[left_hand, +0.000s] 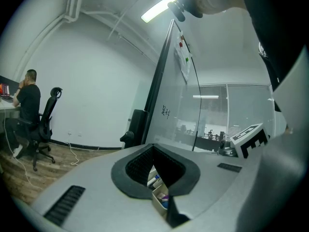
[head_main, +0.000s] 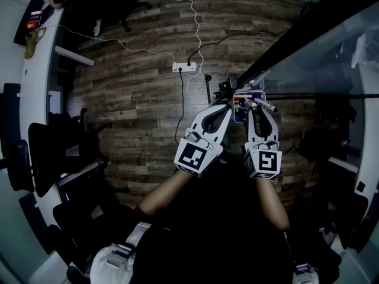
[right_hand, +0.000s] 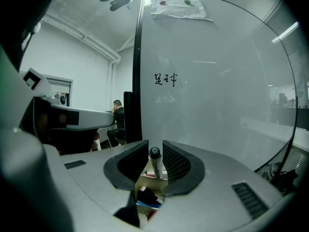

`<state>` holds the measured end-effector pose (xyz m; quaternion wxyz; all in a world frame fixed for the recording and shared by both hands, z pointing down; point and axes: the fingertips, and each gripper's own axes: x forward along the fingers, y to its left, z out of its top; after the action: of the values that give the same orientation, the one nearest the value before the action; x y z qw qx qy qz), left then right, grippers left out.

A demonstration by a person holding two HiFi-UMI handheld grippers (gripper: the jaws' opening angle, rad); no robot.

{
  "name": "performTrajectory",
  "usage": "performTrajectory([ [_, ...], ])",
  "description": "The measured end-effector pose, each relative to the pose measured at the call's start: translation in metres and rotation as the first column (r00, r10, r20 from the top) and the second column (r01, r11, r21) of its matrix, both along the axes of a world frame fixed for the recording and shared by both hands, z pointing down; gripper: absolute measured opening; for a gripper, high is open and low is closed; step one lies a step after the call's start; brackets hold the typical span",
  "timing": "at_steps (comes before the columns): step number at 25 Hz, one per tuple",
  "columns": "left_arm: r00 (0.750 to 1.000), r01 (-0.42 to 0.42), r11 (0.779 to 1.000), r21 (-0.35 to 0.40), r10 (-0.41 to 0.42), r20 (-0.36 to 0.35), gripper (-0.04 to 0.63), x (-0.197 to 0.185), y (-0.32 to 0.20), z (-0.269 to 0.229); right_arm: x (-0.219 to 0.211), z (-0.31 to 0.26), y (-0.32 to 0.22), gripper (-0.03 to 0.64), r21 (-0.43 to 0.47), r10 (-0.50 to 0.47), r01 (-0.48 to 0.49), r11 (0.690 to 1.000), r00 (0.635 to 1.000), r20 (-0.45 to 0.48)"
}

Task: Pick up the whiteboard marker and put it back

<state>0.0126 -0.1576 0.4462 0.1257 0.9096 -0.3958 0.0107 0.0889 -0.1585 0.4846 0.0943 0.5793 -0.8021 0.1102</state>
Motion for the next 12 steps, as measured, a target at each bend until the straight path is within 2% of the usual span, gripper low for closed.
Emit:
performTrajectory([
  [6, 0.999, 0.007, 1.000, -0.009, -0.008, -0.042, 0.008, 0.0019, 0.0005, -0.0047, -0.0004, -0.0041, 0.0021, 0.080, 0.015, -0.006, 0.006, 1.000, 1.000, -0.002],
  [10, 1.000, -0.007, 1.000, 0.009, 0.007, -0.011, 0.008, 0.0024, 0.0020, -0.0036, 0.0018, -0.0074, 0.0038, 0.081, 0.027, -0.002, 0.002, 1.000, 1.000, 0.000],
  [12, 1.000, -0.001, 1.000, 0.012, 0.002, -0.027, 0.008, 0.0031, 0.0019, -0.0058, 0.0029, -0.0100, 0.0044, 0.083, 0.037, 0.001, -0.001, 0.999, 1.000, 0.002],
])
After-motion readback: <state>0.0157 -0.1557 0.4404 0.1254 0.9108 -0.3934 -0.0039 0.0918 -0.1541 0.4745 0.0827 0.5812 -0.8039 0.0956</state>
